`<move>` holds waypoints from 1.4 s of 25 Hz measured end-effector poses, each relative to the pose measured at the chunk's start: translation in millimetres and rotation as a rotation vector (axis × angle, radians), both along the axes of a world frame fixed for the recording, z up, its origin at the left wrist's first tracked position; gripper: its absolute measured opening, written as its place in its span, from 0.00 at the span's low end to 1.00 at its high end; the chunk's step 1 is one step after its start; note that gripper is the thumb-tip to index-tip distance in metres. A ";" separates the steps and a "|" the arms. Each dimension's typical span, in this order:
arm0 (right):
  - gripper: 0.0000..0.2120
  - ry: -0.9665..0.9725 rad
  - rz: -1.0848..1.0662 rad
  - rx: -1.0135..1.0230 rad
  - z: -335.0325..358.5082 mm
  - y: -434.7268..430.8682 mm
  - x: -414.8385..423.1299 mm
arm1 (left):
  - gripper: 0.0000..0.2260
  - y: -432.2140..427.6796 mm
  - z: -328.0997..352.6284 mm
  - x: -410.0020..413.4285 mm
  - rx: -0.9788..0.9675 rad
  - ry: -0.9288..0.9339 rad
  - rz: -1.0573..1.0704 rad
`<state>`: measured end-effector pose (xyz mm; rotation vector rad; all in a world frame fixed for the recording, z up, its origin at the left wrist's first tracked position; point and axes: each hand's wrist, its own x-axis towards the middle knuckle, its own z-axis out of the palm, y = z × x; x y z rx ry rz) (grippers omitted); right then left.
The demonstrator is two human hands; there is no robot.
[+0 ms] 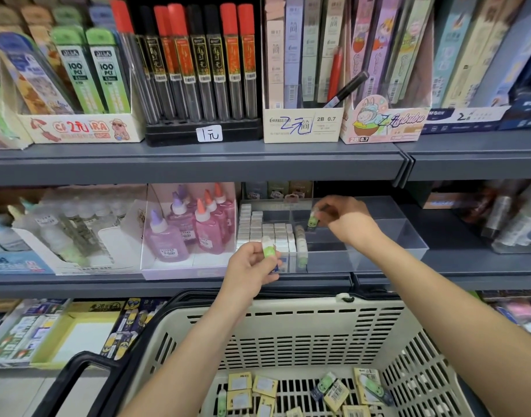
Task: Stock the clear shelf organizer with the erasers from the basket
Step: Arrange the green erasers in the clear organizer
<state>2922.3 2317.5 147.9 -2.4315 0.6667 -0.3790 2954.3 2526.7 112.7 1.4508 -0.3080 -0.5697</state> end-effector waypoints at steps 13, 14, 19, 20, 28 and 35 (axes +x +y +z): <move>0.13 0.325 0.367 -0.043 -2.9 8.3 -30.0 | 0.09 -19.4 0.4 -7.9 0.099 -0.148 -0.043; 0.13 0.327 0.377 -0.062 -3.4 8.4 -30.8 | 0.09 -21.7 0.6 -8.6 0.104 -0.150 -0.048; 0.13 0.167 0.329 -0.072 -3.4 9.7 -37.9 | 0.11 -31.5 -2.6 -13.0 0.113 -0.144 -0.064; 0.12 0.096 0.308 -0.003 -1.4 10.9 -39.9 | 0.10 -33.7 -3.7 -13.4 0.119 -0.146 -0.067; 0.05 -0.141 0.282 0.262 22.5 8.4 -38.0 | 0.08 -33.5 6.4 -5.6 0.215 -0.453 0.042; 0.10 0.296 0.275 -0.028 -6.4 11.9 -14.7 | 0.10 10.3 -13.7 12.5 0.349 -0.615 0.324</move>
